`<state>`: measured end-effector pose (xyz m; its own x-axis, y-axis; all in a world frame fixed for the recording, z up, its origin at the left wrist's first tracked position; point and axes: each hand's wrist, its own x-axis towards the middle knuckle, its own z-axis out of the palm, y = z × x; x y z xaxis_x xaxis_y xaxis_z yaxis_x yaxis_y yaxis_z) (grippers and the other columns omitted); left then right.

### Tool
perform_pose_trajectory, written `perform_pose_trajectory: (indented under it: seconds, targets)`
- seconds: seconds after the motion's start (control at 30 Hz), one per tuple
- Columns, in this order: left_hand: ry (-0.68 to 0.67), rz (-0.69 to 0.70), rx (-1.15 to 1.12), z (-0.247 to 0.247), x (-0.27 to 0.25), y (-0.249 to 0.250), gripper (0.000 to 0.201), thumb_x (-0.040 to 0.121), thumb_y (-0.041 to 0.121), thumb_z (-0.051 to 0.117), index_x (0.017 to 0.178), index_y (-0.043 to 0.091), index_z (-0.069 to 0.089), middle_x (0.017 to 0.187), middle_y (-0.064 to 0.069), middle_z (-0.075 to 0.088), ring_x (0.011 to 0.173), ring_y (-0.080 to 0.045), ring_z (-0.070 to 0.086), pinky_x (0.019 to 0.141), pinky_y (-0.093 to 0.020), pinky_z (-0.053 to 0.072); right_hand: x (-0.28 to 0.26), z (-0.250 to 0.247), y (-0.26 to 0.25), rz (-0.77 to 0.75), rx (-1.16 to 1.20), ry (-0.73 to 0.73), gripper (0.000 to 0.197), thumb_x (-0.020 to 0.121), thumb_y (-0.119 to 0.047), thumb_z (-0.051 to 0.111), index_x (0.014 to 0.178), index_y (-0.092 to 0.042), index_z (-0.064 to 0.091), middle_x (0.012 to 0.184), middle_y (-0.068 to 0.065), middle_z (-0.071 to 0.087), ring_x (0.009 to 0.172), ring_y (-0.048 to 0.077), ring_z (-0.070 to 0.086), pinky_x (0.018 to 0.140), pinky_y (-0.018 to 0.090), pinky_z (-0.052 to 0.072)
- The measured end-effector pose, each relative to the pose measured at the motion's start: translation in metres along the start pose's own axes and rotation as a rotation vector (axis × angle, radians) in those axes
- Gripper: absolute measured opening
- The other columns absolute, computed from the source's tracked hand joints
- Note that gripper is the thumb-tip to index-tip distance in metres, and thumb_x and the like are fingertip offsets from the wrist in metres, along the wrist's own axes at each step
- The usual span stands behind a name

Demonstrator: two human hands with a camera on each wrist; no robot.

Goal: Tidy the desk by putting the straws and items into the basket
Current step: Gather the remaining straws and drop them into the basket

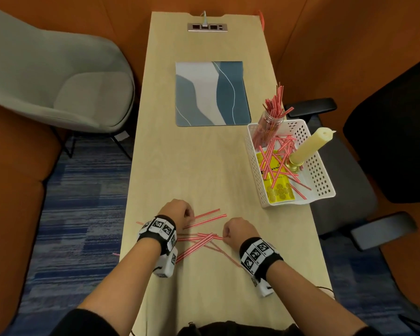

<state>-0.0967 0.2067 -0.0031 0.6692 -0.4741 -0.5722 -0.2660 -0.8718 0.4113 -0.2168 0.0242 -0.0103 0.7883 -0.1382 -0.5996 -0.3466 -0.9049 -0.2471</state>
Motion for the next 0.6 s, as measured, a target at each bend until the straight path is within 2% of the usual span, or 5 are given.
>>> perform_pose_trajectory:
  seconds: [0.13, 0.3, 0.4, 0.5, 0.6]
  targets:
    - [0.149, 0.108, -0.140, -0.030, 0.008, 0.020, 0.006, 0.088, 0.021, 0.068, 0.087, 0.019, 0.074, 0.084, 0.004, 0.071, 0.078, -0.013, 0.064, 0.076, -0.023, 0.050, -0.006, 0.002, 0.001, -0.021, -0.046, 0.041, 0.024, 0.094, -0.018, 0.045, 0.102, -0.014, 0.067, 0.106, 0.008, 0.065, 0.101, 0.029, 0.062, 0.079, 0.033, 0.048]
    - [0.330, 0.315, -0.337, -0.076, 0.025, 0.087, 0.006, 0.083, 0.028, 0.075, 0.081, 0.023, 0.075, 0.071, 0.009, 0.069, 0.065, -0.008, 0.063, 0.070, -0.022, 0.052, -0.017, -0.008, 0.004, -0.065, 0.051, 0.073, 0.020, 0.092, -0.018, 0.048, 0.104, -0.018, 0.065, 0.101, 0.011, 0.068, 0.094, 0.032, 0.063, 0.075, 0.032, 0.045]
    - [0.351, 0.402, -0.367, -0.093, 0.042, 0.135, 0.008, 0.082, 0.028, 0.077, 0.082, 0.021, 0.078, 0.070, 0.008, 0.070, 0.067, -0.010, 0.066, 0.071, -0.025, 0.055, -0.025, -0.019, 0.010, -0.100, 0.196, 0.094, 0.024, 0.084, -0.014, 0.054, 0.102, -0.024, 0.067, 0.089, 0.002, 0.072, 0.088, 0.025, 0.066, 0.079, 0.029, 0.050]
    - [0.356, 0.433, -0.399, -0.096, 0.057, 0.179, 0.009, 0.083, 0.029, 0.077, 0.083, 0.020, 0.078, 0.065, 0.007, 0.069, 0.063, -0.010, 0.065, 0.070, -0.029, 0.057, -0.034, -0.032, 0.019, -0.101, 0.357, 0.094, 0.023, 0.082, -0.013, 0.060, 0.100, -0.023, 0.069, 0.073, -0.011, 0.063, 0.074, 0.011, 0.064, 0.079, 0.025, 0.052]
    - [0.373, 0.417, -0.389, -0.087, 0.070, 0.204, 0.026, 0.083, 0.047, 0.073, 0.092, 0.022, 0.077, 0.073, 0.009, 0.069, 0.068, -0.007, 0.064, 0.070, -0.027, 0.055, -0.044, -0.042, 0.030, -0.055, 0.482, 0.065, 0.013, 0.085, -0.017, 0.063, 0.096, -0.023, 0.067, 0.078, -0.008, 0.065, 0.060, 0.003, 0.055, 0.073, 0.028, 0.055]
